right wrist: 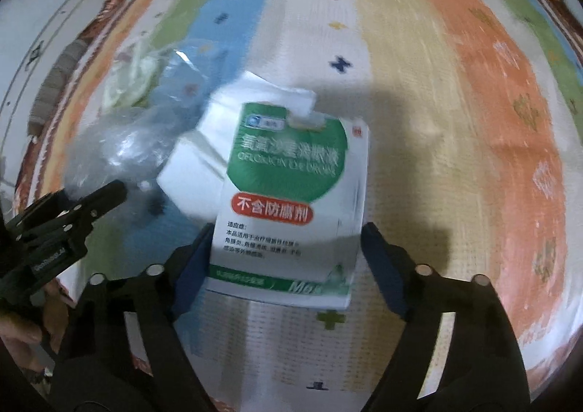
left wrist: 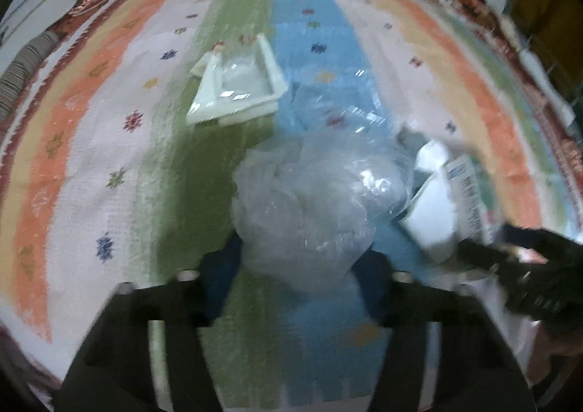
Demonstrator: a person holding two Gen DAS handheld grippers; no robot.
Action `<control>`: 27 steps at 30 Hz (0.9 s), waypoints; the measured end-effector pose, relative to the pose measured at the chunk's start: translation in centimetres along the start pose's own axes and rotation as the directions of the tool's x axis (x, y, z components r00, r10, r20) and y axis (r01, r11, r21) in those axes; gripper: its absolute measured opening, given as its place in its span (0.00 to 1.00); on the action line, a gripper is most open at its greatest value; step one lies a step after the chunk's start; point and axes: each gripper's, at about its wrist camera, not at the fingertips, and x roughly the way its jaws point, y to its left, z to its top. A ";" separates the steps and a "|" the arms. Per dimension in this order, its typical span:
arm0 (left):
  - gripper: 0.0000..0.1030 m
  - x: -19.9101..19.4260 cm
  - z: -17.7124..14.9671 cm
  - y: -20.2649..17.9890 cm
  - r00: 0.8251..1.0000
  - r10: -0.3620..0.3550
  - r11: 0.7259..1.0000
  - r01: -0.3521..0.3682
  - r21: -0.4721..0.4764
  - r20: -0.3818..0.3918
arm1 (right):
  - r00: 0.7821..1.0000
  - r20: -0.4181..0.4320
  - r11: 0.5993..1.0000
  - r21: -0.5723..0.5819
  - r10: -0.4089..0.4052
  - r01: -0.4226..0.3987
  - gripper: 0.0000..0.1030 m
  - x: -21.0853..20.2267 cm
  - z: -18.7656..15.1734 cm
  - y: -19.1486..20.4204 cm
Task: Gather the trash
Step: 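Grasp the green-white eye drops box with the right tool while the left tool grasps the crumpled clear bag, then lift the eye drops box and clear bag and carry both to the bin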
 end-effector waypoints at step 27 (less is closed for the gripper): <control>0.27 -9.2 -0.3 4.4 0.997 -0.007 0.986 0.019 -0.168 0.075 | 0.995 0.104 1.000 0.006 0.008 -0.009 0.65 -7.0 -0.4 -1.3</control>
